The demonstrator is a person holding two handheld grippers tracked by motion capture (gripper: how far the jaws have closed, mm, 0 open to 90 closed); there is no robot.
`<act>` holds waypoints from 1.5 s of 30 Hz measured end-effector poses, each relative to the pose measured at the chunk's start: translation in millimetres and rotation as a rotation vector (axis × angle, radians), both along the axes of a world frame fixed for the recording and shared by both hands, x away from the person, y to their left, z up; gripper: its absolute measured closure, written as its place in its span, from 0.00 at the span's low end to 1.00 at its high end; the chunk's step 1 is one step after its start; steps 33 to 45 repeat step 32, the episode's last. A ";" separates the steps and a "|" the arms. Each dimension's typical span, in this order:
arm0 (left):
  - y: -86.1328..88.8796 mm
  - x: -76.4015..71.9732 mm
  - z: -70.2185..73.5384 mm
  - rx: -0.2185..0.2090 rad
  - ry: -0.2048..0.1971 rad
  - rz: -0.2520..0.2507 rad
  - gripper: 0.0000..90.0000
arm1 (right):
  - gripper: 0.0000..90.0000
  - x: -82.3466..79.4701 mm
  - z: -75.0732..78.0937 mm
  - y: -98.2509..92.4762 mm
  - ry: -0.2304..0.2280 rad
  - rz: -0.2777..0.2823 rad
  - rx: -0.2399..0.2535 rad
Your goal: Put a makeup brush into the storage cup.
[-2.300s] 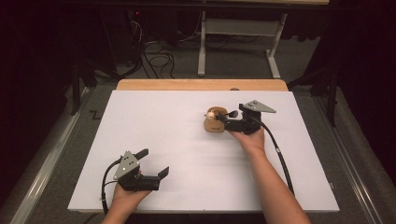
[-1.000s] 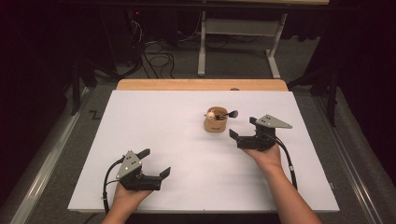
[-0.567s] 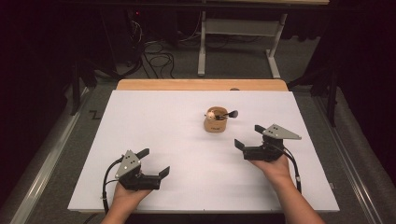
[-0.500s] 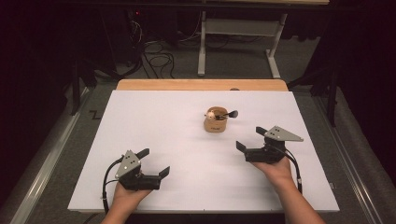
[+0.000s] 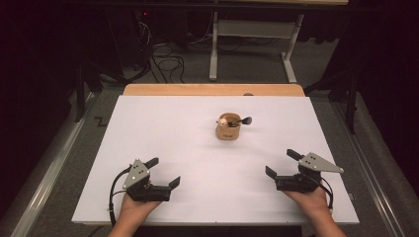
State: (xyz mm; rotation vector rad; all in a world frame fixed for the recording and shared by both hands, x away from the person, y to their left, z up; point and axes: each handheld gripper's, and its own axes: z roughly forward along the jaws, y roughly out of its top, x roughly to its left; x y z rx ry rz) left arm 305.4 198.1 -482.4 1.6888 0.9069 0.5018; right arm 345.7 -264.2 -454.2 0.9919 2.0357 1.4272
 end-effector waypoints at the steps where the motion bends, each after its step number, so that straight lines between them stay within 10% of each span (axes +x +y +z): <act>1: 0.2 -0.2 0.1 0.003 -0.001 0.002 0.01 | 0.00 -3.9 -0.1 -2.5 -0.006 0.001 -0.001; 13: -3.3 1.2 -1.0 0.003 0.007 0.012 0.00 | 0.00 -38.9 -10.0 -30.6 -0.074 -0.052 0.000; 45: -1.2 -2.2 2.5 0.001 -0.010 0.011 0.00 | 0.00 -29.1 -11.1 -28.4 -0.067 -0.061 0.020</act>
